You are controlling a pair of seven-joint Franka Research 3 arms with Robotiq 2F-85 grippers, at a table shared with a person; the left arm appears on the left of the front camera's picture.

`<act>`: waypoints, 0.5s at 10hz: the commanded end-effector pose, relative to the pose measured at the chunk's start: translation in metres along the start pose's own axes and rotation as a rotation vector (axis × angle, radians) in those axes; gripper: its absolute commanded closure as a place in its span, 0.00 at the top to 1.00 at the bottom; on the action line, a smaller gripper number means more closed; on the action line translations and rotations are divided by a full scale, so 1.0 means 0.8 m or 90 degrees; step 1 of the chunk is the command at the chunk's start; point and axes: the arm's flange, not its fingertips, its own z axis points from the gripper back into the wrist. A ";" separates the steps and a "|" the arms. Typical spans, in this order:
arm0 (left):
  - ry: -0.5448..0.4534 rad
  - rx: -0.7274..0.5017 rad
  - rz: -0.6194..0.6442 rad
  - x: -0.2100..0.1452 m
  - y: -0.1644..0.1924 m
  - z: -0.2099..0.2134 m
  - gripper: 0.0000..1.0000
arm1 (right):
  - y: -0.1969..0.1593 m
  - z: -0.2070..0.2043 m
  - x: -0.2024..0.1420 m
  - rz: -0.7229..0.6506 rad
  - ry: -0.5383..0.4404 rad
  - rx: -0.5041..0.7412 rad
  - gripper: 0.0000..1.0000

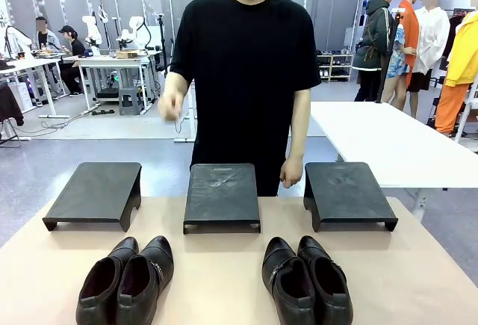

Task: Place the shoes on the stand as instructed by the person.
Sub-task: Pick up one pair of Shoes and place it on the Shoes Stand indicated by the person.

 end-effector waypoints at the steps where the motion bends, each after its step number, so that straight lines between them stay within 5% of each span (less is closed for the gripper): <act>1: -0.005 -0.011 -0.016 0.005 0.000 0.002 1.00 | 0.000 0.001 0.003 0.016 -0.009 0.006 1.00; 5: -0.005 -0.011 -0.016 0.005 0.000 0.002 1.00 | 0.000 0.001 0.003 0.016 -0.009 0.006 1.00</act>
